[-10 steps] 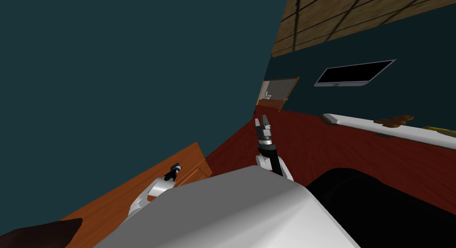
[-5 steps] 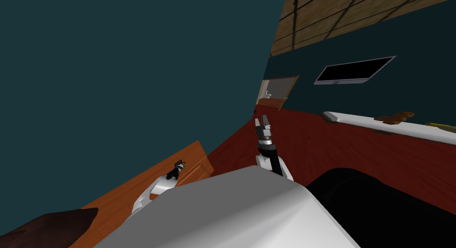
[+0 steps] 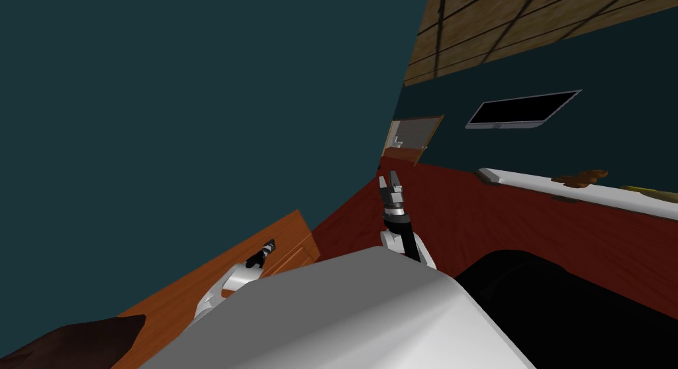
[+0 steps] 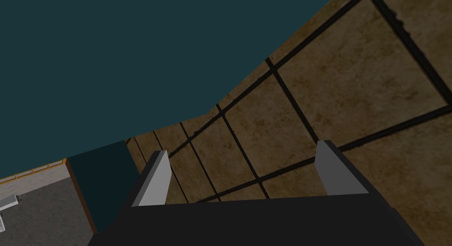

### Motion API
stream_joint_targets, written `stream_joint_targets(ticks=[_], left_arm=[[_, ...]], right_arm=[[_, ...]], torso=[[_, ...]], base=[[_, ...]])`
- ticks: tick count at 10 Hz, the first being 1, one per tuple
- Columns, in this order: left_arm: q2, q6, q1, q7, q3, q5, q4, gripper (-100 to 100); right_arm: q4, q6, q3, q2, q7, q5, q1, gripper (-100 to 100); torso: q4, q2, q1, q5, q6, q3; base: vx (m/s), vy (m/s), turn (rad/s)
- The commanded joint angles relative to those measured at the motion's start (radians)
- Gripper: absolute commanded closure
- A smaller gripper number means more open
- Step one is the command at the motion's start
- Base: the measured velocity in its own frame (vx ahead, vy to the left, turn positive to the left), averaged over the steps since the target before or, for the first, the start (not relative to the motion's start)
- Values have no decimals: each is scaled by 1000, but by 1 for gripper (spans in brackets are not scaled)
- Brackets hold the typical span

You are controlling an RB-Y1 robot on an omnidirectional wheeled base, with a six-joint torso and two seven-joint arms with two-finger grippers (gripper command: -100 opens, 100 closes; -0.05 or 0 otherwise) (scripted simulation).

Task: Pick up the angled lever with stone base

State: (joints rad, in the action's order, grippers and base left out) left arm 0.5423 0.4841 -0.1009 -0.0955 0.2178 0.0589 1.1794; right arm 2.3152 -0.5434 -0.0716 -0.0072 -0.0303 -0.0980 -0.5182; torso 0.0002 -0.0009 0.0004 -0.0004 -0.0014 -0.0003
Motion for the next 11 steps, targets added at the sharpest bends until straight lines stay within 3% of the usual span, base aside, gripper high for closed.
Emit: stream_joint_targets(ticks=[1, 3, 4, 5, 9, 10, 11], left_arm=[[-10, -25, 9, -2, -7, 9, -36, -100], [-25, -56, 20, -4, -17, 22, -83, -100], [-20, -45, 16, -3, -14, 18, -67, -100], [-21, -48, 16, -3, -15, 19, -69, 100], [-21, -48, 16, -3, -14, 19, -69, 100], [-21, -48, 16, -3, -14, 19, -69, 0], [-10, -25, 9, -2, -7, 9, -36, 100]], right_arm=[[0, 0, 0, 0, 0, 0, 0, 0], [0, 0, 0, 0, 0, 0, 0, 0], [0, 0, 0, 0, 0, 0, 0, 0], [0, 0, 0, 0, 0, 0, 0, 0], [0, 0, 0, 0, 0, 0, 0, 0], [0, 0, 0, 0, 0, 0, 0, 0], [0, 0, 0, 0, 0, 0, 0, 0]], torso=[[0, 0, 0, 0, 0, 0], [0, 0, 0, 0, 0, 0], [0, 0, 0, 0, 0, 0], [0, 1, 0, 0, 0, 0], [0, 2, -1, 0, 0, 1], [0, 2, -1, 0, 0, 1], [0, 2, -1, 0, 0, 1]], base=[[29, 5, -19], [30, 8, -22], [15, 5, -4], [0, 0, 0], [0, 0, 0], [0, 0, 0], [-22, -6, 33]])
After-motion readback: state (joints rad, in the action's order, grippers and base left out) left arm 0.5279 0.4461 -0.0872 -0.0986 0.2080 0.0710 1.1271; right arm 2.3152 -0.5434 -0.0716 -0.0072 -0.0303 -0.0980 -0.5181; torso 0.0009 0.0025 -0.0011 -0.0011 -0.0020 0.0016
